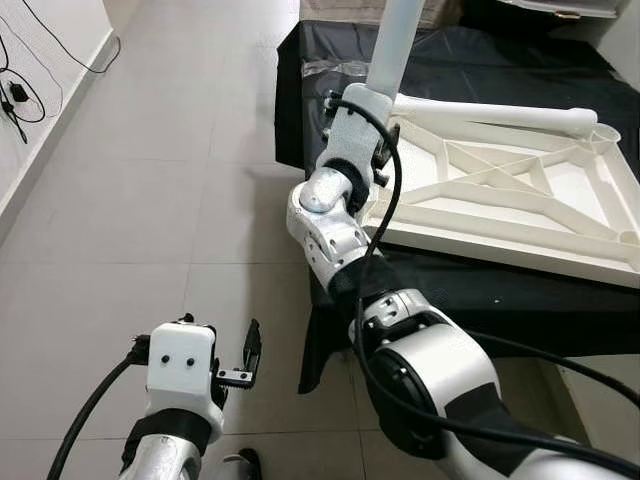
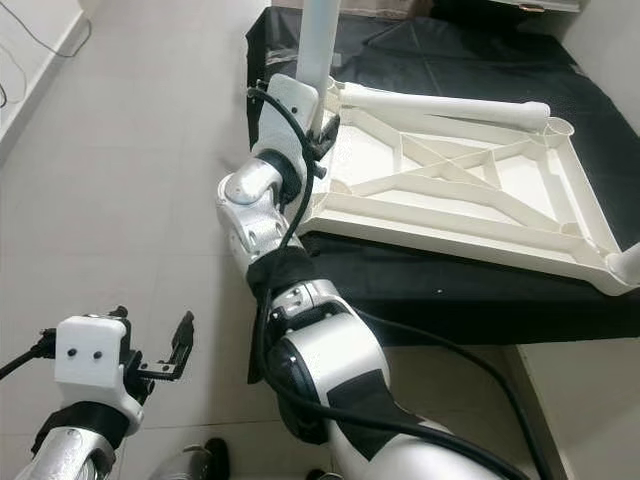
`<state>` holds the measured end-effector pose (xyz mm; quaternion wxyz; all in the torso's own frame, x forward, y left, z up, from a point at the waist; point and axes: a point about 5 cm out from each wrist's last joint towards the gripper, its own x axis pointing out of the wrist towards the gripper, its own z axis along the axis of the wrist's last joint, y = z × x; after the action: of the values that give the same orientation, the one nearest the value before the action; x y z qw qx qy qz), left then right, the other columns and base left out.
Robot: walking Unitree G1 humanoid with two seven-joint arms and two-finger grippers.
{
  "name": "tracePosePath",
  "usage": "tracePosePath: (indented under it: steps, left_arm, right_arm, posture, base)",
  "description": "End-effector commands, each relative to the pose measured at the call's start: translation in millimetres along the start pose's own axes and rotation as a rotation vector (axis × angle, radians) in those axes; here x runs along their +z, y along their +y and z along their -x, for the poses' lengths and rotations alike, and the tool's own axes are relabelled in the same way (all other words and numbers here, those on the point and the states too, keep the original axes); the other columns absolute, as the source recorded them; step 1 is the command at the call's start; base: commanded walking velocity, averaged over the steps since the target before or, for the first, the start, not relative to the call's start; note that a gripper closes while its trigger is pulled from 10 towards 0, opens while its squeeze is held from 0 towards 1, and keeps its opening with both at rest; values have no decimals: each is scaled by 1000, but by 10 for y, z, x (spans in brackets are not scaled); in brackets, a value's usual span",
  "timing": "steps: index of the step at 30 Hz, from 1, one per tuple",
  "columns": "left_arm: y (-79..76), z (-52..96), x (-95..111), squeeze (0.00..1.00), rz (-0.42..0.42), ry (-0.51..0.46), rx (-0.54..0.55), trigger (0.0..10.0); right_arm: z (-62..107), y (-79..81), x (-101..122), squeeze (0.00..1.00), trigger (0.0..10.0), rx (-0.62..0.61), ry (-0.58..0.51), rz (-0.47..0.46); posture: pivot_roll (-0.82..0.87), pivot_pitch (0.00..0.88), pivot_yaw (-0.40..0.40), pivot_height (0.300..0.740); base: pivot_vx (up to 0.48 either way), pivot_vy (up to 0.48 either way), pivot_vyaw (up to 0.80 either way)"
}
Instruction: Building children table
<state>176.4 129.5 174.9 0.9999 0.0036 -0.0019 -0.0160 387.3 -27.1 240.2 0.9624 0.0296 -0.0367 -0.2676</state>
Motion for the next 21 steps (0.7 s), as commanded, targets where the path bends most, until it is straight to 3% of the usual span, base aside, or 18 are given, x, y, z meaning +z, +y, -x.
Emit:
tracePosePath:
  steps: [1, 7, 9, 21]
  left_arm:
    - [-41, 5, -44, 0, 7, 19, -20, 10000]
    - [-61, 16, -47, 0, 9, 18, -29, 10000]
    - [-68, 23, -59, 0, 7, 22, -32, 10000]
    - [-60, 23, -63, 0, -1, 23, -28, 10000]
  right_arm:
    - [23, -42, -246, 1000, 10000, 3, 117, 18]
    - [34, -34, -216, 1000, 10000, 4, 89, 5]
    - [38, -18, -195, 0, 10000, 21, 84, -10]
    - [87, 57, -194, 0, 10000, 184, 84, -56]
  posture:
    - [123, 260, -89, 740]
    - [121, 254, -86, 740]
    - [120, 254, -85, 740]
    - [120, 254, -85, 740]
  base:
    - [0, 0, 0]
    - [0, 0, 0]
    - [0, 0, 0]
    - [0, 0, 0]
